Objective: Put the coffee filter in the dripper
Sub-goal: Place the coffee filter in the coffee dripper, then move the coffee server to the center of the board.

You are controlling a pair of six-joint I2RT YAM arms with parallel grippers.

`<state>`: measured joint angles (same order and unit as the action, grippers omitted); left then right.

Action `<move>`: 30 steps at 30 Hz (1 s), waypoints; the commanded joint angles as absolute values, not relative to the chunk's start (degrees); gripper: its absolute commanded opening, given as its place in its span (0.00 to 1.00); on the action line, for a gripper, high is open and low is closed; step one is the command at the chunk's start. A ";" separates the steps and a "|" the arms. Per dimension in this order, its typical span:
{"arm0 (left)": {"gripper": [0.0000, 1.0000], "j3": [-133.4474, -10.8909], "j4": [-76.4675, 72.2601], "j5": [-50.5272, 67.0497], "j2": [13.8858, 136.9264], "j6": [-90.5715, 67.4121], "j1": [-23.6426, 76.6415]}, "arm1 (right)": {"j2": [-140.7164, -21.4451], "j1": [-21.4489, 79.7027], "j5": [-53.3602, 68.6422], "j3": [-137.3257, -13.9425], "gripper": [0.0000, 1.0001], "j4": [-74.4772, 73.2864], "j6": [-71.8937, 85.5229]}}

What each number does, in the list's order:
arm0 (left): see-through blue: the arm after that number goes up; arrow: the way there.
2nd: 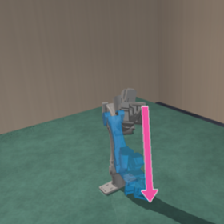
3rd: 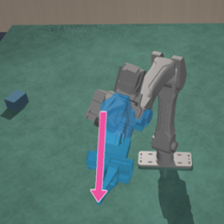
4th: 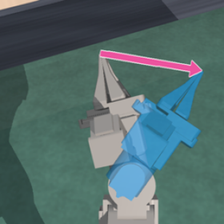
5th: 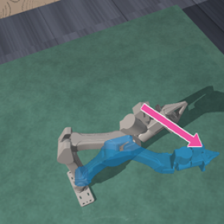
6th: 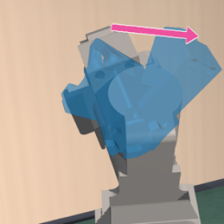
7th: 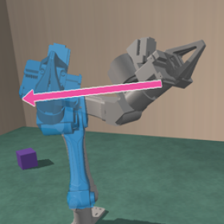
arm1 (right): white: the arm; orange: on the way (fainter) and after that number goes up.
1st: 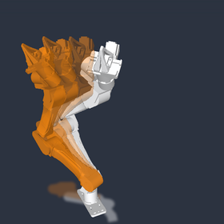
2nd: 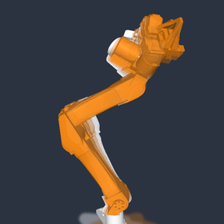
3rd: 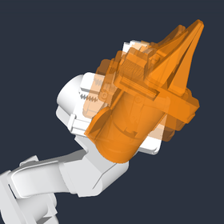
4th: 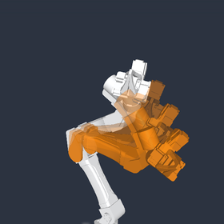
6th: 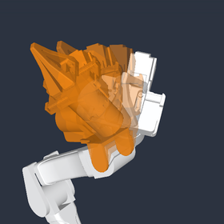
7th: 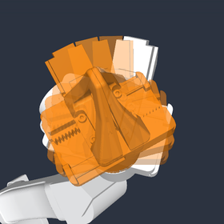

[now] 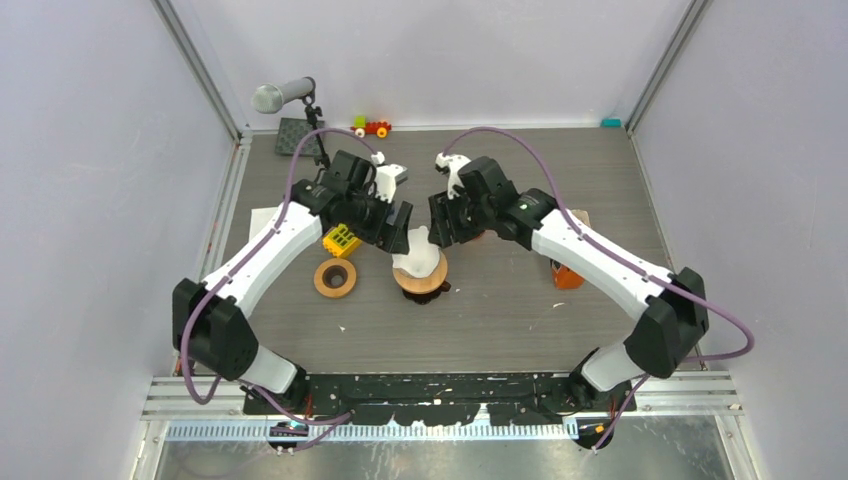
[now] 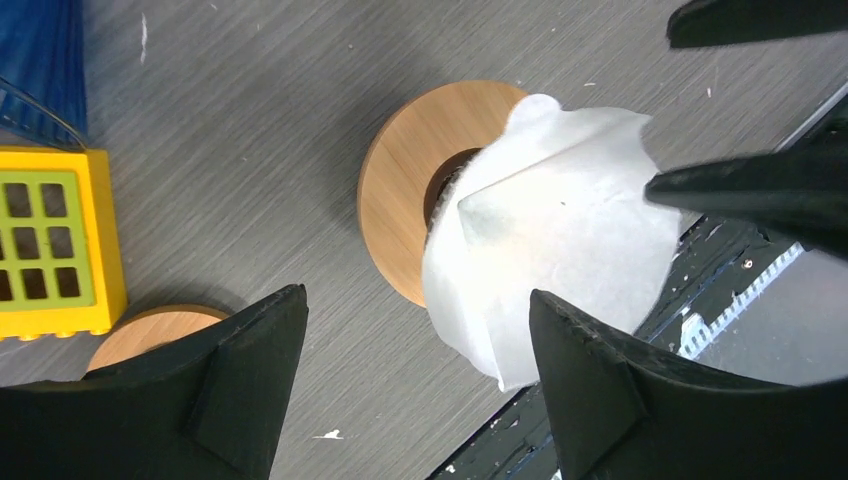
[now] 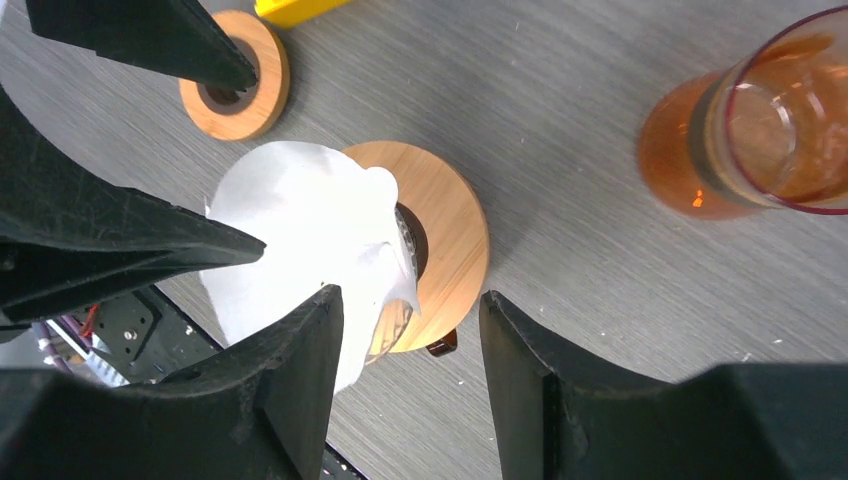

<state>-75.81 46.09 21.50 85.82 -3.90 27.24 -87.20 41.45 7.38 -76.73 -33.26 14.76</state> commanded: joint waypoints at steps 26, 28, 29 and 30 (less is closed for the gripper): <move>0.84 -77.03 40.31 24.43 72.10 -0.50 27.16 | -96.18 19.87 2.92 -86.39 0.55 -31.07 12.60; 0.84 -76.49 40.10 24.51 71.86 -0.49 27.16 | -98.54 19.78 3.55 -87.67 0.54 -31.47 13.05; 0.84 -76.26 39.99 24.51 71.69 -0.58 27.16 | -99.58 19.78 3.78 -88.28 0.54 -31.74 13.36; 0.84 -76.04 39.84 24.51 71.57 -0.61 27.16 | -100.65 19.76 4.13 -89.11 0.53 -32.08 13.56</move>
<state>-76.95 42.59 23.24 73.60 -1.02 27.24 -98.37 20.01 4.10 -84.82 -32.91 12.49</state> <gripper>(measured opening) 0.843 0.545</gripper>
